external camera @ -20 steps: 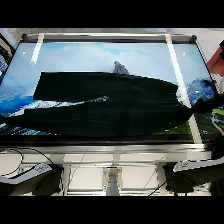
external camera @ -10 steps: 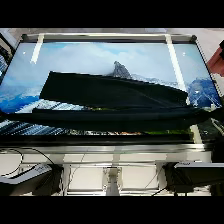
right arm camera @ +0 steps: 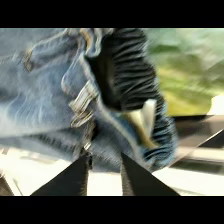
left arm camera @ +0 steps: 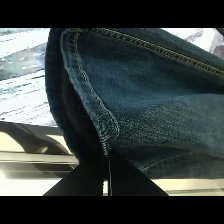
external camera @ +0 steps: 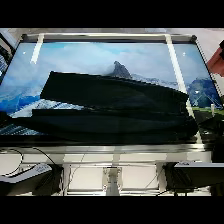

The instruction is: Fold the clothes and pants, and hang the long-sleeved shirts on hangers.

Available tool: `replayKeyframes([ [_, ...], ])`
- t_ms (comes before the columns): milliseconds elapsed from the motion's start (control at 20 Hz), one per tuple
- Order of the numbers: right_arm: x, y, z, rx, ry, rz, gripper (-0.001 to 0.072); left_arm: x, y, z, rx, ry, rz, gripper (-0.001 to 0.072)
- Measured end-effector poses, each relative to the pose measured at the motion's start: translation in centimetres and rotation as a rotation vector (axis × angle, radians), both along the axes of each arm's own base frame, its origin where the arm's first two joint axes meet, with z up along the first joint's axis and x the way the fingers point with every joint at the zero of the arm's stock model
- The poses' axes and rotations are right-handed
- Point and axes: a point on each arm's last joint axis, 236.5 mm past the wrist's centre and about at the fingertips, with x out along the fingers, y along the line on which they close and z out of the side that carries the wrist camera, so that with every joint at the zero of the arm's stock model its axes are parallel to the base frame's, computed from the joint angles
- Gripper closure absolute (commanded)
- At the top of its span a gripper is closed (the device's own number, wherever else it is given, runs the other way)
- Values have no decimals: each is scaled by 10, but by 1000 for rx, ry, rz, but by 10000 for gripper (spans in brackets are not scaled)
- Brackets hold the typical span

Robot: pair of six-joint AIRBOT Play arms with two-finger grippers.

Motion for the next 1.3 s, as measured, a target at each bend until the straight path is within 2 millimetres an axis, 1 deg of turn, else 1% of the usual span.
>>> replayKeyframes([
  [100, 1, 12, 2, 26, 9, 43, 294, 0, -1, -4, -12, 7, -1, 681],
  [150, 1, 18, 3, 36, 14, 68, 221, 0, -1, -5, -18, 10, -1, 681],
  [250, -2, 26, 2, 36, 40, 120, 217, 0, -1, -9, -30, 18, -2, 681],
  [350, -10, 28, -3, 15, 85, 165, 231, 0, -1, -13, -35, 22, -10, 681],
  [400, -17, 26, -7, -7, 116, 187, 265, 0, 0, -15, -34, 21, -16, 681],
  [550, -29, 12, -14, -84, 180, 225, 265, 3, 5, -21, -25, 16, -22, 681],
  [700, -24, -9, -8, -168, 176, 235, 265, 6, 11, -25, -5, 6, -14, 681],
  [800, -14, -23, 0, -225, 140, 235, 265, 9, 15, -26, 8, -1, -7, 681],
  [900, -2, -30, 4, -260, 90, 229, 265, 12, 17, -26, 17, -11, 1, 681],
  [1050, 2, -30, -4, -268, 66, 228, 265, 16, 18, -25, 14, -29, 7, 681],
  [1300, -19, -11, -38, -229, 110, 259, 266, 20, 17, -23, 5, -46, 21, 681],
])
